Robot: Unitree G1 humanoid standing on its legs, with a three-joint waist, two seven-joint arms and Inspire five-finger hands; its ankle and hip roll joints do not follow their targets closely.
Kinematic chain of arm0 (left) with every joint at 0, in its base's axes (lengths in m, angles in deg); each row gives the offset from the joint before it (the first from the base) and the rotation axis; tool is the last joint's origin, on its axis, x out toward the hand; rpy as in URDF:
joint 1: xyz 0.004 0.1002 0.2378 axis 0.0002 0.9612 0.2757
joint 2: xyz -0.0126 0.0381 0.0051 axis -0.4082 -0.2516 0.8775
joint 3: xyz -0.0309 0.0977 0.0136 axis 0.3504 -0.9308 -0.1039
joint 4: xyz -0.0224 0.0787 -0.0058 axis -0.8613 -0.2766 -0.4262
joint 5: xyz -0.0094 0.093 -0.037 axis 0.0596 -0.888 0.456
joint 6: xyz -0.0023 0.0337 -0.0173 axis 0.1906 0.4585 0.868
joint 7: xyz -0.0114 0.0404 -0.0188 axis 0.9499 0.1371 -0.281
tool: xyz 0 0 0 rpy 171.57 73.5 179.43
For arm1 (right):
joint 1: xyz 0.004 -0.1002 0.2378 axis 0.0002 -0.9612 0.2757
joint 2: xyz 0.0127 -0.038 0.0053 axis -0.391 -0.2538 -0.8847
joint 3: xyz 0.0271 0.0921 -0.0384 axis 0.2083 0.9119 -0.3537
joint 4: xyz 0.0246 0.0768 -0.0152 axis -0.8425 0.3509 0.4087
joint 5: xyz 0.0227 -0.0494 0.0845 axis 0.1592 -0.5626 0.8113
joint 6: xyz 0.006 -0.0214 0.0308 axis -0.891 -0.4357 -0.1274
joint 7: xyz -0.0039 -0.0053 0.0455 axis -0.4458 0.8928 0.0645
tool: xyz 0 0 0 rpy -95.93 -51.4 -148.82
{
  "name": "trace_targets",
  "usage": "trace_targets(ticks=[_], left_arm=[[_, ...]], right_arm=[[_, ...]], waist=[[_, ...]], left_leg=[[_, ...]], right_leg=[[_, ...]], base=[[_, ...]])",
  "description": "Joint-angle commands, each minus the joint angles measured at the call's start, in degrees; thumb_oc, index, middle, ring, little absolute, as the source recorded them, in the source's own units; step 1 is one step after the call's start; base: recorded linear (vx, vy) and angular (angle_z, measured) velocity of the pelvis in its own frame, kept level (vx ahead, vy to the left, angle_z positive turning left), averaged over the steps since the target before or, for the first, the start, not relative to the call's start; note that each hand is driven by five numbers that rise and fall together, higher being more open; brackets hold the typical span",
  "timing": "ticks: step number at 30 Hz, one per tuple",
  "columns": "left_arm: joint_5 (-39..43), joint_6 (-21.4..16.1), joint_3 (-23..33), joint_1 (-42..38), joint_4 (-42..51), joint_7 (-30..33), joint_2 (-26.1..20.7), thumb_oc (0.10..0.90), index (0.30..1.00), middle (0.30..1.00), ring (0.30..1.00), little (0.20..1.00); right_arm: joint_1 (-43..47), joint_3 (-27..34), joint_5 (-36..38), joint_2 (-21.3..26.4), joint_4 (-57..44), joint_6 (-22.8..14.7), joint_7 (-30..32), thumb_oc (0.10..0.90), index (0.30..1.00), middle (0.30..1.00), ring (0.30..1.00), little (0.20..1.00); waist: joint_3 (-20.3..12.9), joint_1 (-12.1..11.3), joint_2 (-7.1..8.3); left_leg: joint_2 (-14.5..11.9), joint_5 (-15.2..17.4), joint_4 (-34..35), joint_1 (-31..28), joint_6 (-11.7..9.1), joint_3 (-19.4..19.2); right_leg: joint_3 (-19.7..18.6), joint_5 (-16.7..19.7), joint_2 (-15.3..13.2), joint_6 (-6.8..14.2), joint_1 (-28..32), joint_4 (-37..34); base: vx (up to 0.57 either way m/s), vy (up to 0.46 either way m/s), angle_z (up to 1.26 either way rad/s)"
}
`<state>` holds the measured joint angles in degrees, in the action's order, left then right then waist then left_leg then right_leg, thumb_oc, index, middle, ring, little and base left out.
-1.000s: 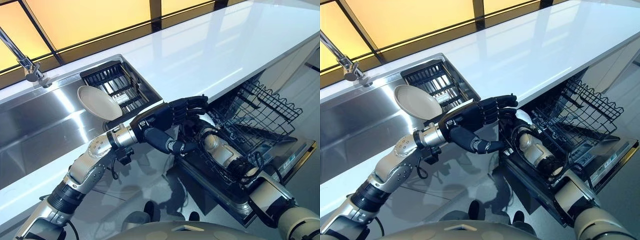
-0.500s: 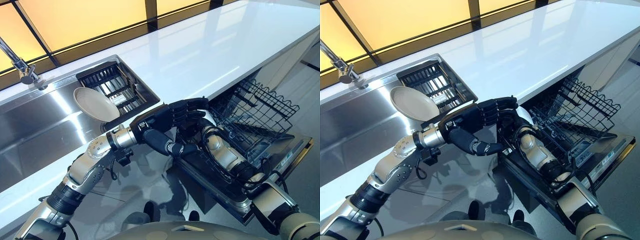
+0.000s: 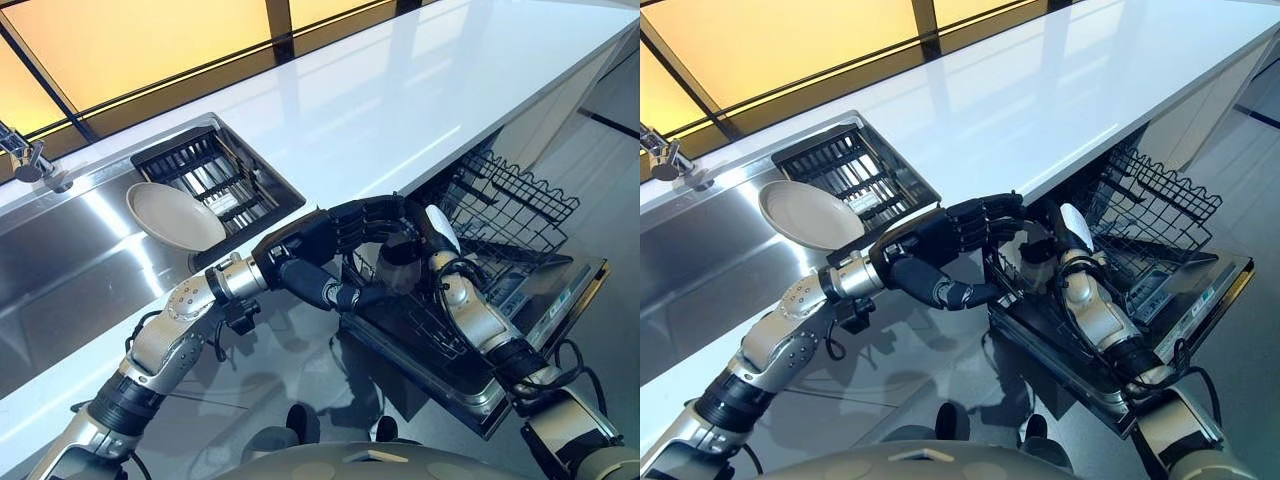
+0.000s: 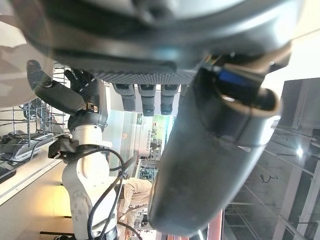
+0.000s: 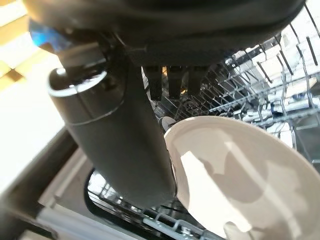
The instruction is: Pick up plates and place into dishwasher.
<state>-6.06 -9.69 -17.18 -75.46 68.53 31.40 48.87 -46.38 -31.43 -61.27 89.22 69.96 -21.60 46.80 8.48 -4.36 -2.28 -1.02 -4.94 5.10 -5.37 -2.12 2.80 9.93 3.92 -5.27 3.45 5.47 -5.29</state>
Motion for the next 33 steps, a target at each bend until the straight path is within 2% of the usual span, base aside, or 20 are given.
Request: trace_targets(ticks=[1,5,10,18,27,30,33], left_arm=[[0.72,-4.25,3.62,-1.87,5.50,-0.37,0.93,0.800,0.900,0.900,0.900,0.900],[0.55,-4.06,4.17,-1.76,5.01,-0.72,1.13,0.800,0.900,0.900,0.900,0.900],[0.15,-4.25,5.02,-1.07,4.84,-0.71,0.98,0.800,0.900,0.900,0.900,0.900],[-0.24,-4.35,6.21,-0.01,5.29,-0.84,0.77,0.800,0.900,0.900,0.900,0.900],[-0.04,-5.05,8.08,1.69,6.55,0.05,-0.77,0.800,0.900,0.900,0.900,0.900],[-0.53,-5.91,9.12,2.22,7.00,1.02,-1.31,0.800,0.900,0.900,0.900,0.900],[-0.84,-8.76,11.74,3.29,7.54,3.66,-2.78,0.800,0.900,0.900,0.900,0.900]], right_arm=[[4.94,3.19,4.81,-0.26,-8.25,-8.92,0.47,0.800,0.900,0.900,0.900,0.900],[3.85,4.25,8.79,-1.46,-8.83,-11.95,-0.46,0.800,0.900,0.900,0.900,0.900],[2.21,6.65,10.12,-1.41,-11.85,-13.52,-0.20,0.800,0.900,0.900,0.900,0.900],[-0.37,10.44,6.80,0.48,-15.38,-15.34,3.00,0.800,0.900,0.900,0.900,0.900],[-3.27,14.38,0.81,4.03,-19.73,-15.29,6.15,0.800,0.900,0.900,0.900,0.900],[-4.36,15.72,0.29,5.46,-20.87,-16.00,6.76,0.800,0.900,0.900,0.900,0.900],[-6.63,18.58,-0.17,7.03,-23.94,-17.27,8.10,0.800,0.900,0.900,0.900,0.900]], waist=[[-2.25,0.36,1.93],[-2.39,0.43,1.94],[-2.46,0.77,1.89],[-2.59,1.61,1.81],[-2.44,2.53,1.65],[-2.46,2.74,1.68],[-2.44,2.89,1.74]], left_leg=[[4.03,3.60,-0.10,-1.05,3.09,-1.21],[3.97,3.61,-0.10,-1.06,2.94,-1.26],[3.92,3.64,-0.10,-1.05,2.93,-1.47],[3.93,3.84,-0.10,-1.23,3.02,-1.94],[3.94,4.08,-0.10,-1.43,3.16,-2.53],[3.90,4.06,-0.10,-1.40,3.14,-2.58],[3.88,4.01,-0.10,-1.45,3.07,-2.58]], right_leg=[[-0.62,1.17,1.13,1.24,1.13,0.29],[-0.50,1.11,1.11,1.25,1.17,0.29],[-0.49,1.11,1.06,1.30,1.13,0.29],[-1.03,1.17,1.14,1.44,1.06,0.29],[-1.93,1.27,1.37,1.54,0.95,0.29],[-2.05,1.23,1.43,1.58,0.97,0.29],[-2.11,1.25,1.48,1.68,1.08,0.29]], base=[[0.00,0.000,0.00],[0.00,0.000,0.00],[0.00,0.000,0.00],[0.00,0.000,-0.01],[0.00,0.000,-0.04],[0.00,-0.002,-0.03],[0.00,0.000,0.00]])
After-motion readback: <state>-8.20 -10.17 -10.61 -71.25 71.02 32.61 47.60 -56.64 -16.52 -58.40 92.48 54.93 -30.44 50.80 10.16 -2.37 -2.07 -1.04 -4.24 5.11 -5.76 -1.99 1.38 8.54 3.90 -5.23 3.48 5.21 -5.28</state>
